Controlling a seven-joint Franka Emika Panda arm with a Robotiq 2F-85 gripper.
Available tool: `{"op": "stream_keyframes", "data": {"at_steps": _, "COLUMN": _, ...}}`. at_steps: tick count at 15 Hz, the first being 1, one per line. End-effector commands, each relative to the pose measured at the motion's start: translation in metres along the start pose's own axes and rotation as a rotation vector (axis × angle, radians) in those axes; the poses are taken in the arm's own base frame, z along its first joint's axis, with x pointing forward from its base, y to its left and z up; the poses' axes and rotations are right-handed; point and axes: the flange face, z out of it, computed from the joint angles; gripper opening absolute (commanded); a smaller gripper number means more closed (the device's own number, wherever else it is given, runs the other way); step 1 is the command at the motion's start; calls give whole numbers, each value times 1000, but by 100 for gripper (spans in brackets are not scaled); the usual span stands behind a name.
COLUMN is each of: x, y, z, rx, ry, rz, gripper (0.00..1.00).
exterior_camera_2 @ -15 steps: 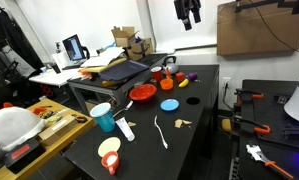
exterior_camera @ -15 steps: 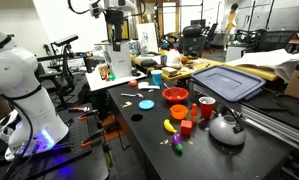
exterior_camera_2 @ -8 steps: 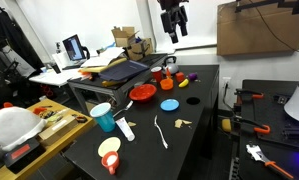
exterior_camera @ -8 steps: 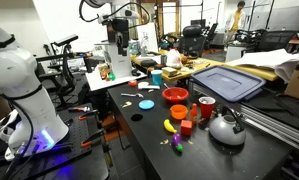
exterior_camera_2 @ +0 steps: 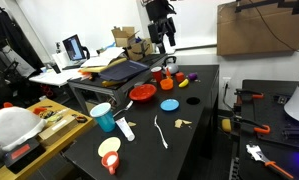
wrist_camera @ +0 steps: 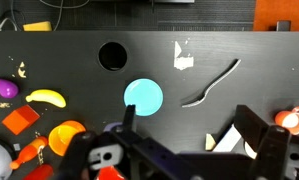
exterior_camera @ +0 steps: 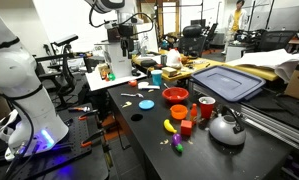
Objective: Move the compressible tube from the left to the right
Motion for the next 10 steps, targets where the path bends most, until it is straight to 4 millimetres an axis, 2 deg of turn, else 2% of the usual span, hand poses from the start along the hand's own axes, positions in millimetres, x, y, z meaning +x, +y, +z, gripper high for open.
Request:
{"op": "stream_keyframes", "data": {"at_steps": 1, "x": 23, "y": -21, "z": 7, "rx": 8, "ry": 5, "rz": -33, "gripper": 100}}
{"op": "stream_keyframes", "data": {"at_steps": 10, "x": 60, "y": -73, "z": 37, "rx": 8, "ry": -3, "rz": -101, "gripper": 100}}
